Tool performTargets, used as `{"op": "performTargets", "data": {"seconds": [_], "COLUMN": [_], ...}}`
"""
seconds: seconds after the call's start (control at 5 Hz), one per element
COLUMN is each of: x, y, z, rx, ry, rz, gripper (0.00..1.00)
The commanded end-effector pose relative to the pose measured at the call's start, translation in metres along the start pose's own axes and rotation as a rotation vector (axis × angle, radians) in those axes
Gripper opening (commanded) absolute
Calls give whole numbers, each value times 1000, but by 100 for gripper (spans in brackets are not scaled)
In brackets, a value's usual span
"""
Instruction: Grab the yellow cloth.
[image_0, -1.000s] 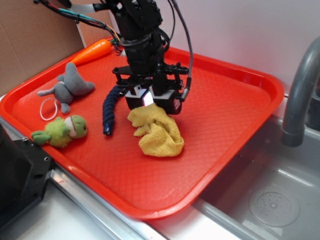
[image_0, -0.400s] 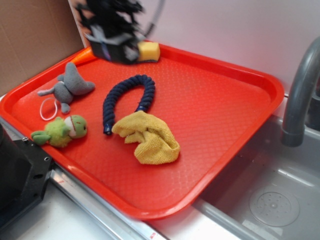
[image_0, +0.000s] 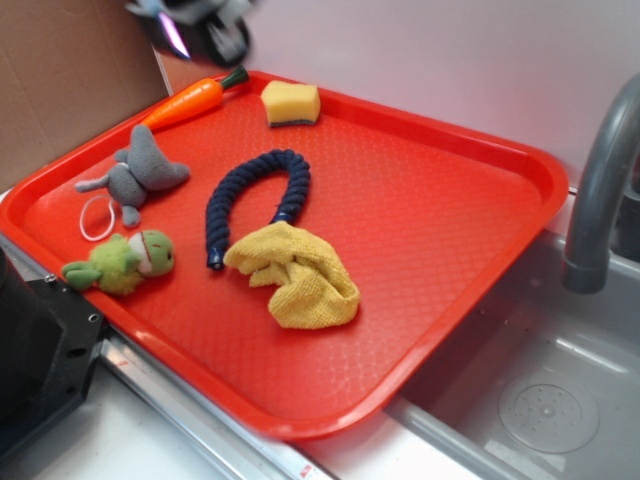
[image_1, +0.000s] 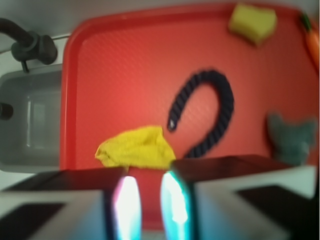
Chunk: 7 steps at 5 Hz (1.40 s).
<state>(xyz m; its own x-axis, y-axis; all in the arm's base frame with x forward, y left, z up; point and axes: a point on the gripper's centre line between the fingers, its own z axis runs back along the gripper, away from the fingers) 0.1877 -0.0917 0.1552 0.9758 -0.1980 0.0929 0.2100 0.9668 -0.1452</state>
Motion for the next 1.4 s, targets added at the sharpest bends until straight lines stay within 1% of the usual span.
{"op": "performTargets", "data": {"seconds": [0.0, 0.2, 0.4, 0.6, 0.8, 1.0, 1.2], "x": [24, 21, 11, -3, -5, -3, 1], "y": [-3, 0, -1, 3, 7, 8, 14], "z": [-51, -79, -99, -106, -122, -130, -122], "rx": [65, 56, 29, 15, -9, -5, 13], "ry": [127, 151, 143, 123, 126, 150, 156], "rz": [-475, -724, -975, -996, -974, -943, -867], "gripper": [100, 100, 100, 100, 100, 0, 0]}}
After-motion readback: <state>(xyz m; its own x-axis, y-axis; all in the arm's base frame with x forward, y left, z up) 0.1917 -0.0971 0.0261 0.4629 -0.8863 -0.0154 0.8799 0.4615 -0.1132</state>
